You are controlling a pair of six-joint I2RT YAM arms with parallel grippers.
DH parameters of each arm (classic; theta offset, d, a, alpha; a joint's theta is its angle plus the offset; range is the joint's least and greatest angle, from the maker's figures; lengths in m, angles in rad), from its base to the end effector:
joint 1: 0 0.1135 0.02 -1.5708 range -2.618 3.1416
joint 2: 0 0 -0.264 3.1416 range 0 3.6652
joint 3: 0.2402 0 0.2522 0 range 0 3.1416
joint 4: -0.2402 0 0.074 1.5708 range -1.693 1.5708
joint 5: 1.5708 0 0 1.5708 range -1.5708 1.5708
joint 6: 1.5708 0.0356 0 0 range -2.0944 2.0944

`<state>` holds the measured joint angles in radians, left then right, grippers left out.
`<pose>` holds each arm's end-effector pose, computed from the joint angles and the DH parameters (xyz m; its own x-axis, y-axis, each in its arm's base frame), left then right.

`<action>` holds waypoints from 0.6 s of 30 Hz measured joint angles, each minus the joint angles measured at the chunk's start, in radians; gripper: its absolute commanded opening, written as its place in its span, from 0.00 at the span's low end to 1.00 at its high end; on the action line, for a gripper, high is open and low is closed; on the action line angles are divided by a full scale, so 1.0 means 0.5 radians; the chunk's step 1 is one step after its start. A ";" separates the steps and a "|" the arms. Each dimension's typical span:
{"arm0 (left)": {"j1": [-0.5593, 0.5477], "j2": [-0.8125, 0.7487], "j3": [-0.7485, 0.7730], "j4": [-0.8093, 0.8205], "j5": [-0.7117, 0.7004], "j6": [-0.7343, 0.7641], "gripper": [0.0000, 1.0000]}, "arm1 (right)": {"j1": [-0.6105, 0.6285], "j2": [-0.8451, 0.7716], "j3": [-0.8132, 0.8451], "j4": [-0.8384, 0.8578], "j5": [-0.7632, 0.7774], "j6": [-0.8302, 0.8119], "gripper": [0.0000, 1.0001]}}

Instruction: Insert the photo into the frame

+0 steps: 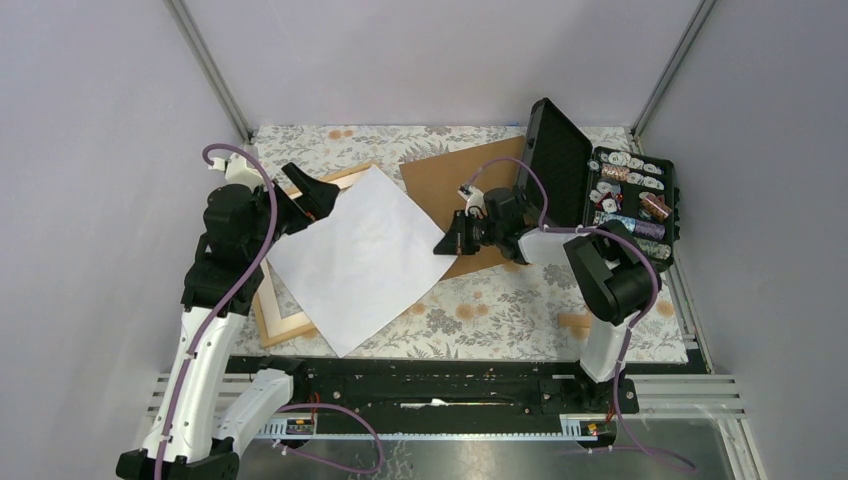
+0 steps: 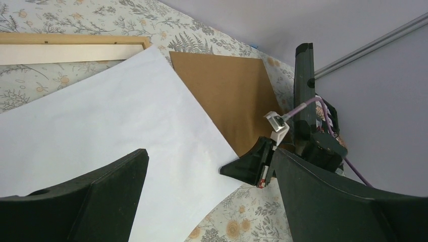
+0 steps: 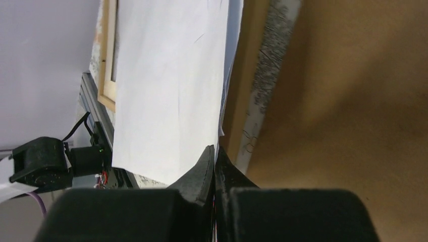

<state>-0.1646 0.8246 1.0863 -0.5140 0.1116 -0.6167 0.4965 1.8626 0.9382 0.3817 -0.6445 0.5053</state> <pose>0.1649 -0.0314 0.4014 -0.3566 -0.5234 -0.7739 0.0772 0.8090 -0.5827 0.3232 0.1994 0.1540 -0.8006 0.0064 -0.5991 -0.5092 0.5197 0.6860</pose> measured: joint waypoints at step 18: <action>0.000 0.034 0.008 -0.014 0.018 -0.002 0.99 | 0.180 0.078 -0.105 1.093 -0.117 0.110 0.00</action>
<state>-0.1646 0.8413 1.0904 -0.5209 0.1204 -0.6174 0.5865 1.9015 0.8860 0.9279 -0.7033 0.5602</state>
